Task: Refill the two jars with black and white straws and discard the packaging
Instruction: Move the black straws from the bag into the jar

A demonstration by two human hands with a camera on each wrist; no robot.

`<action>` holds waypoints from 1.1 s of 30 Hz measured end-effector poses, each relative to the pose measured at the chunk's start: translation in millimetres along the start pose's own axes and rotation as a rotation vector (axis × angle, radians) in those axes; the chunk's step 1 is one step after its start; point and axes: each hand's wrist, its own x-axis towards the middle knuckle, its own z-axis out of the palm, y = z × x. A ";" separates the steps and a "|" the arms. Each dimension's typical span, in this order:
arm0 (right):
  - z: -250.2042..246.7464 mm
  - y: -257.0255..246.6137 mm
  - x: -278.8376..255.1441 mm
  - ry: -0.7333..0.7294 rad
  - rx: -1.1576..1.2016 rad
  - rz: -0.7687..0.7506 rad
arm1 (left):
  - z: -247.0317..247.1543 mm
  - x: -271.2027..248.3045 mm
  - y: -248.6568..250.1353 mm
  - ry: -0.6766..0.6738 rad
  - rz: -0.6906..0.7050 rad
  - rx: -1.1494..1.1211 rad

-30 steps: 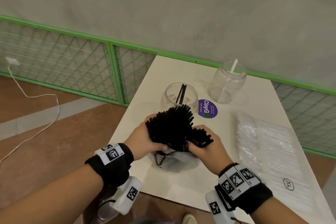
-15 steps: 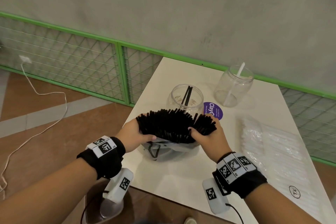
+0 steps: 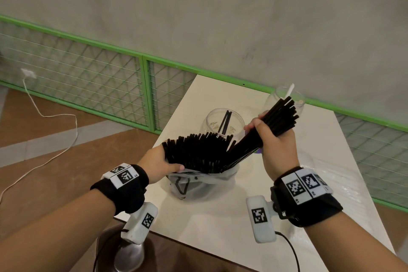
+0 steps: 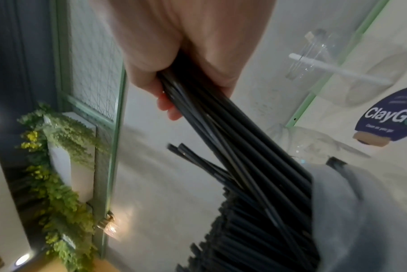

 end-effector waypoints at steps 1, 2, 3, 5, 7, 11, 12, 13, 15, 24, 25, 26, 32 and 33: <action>0.0 -3.5 2.1 -0.003 0.034 0.001 | -0.4 0.3 0.4 -0.002 0.001 0.001; -0.6 -4.9 3.9 -0.019 0.038 -0.006 | -0.5 0.7 0.8 -0.003 0.001 -0.001; 0.1 -5.9 5.0 -0.044 0.013 -0.014 | -0.5 1.3 1.0 -0.003 -0.001 -0.003; 2.5 -3.6 3.4 -0.105 -0.070 -0.020 | 0.1 1.8 1.1 -0.006 -0.005 0.000; 6.0 -1.5 1.4 -0.152 -0.108 0.005 | 0.8 2.6 1.4 -0.009 -0.005 -0.003; 7.0 -5.9 3.5 -0.172 -0.098 0.008 | 0.9 3.3 -0.8 -0.010 -0.017 -0.004; 5.5 -7.9 4.9 -0.167 -0.075 -0.004 | 0.6 3.6 -1.5 -0.010 -0.022 -0.005; 4.0 -10.6 6.9 -0.155 -0.047 -0.012 | 0.2 3.9 -1.9 -0.009 -0.026 -0.007; -0.6 -16.7 11.2 -0.122 0.024 -0.013 | -0.1 3.7 -2.1 -0.006 -0.029 -0.009; -23.3 -47.1 38.0 -0.053 0.278 -0.083 | -4.1 5.7 -3.7 0.005 -0.053 -0.030; -22.9 -48.4 41.3 -0.056 0.293 -0.092 | -5.1 5.8 -3.7 0.009 -0.056 -0.024; -21.5 -49.0 44.0 -0.058 0.299 -0.100 | -5.9 5.8 -4.2 0.010 -0.059 -0.019; -4.7 -55.4 60.9 0.015 0.314 -0.146 | -8.4 3.5 -8.4 0.012 -0.070 -0.026; -3.8 -57.7 65.6 0.045 0.335 -0.153 | -8.5 2.8 -9.0 0.017 -0.067 -0.025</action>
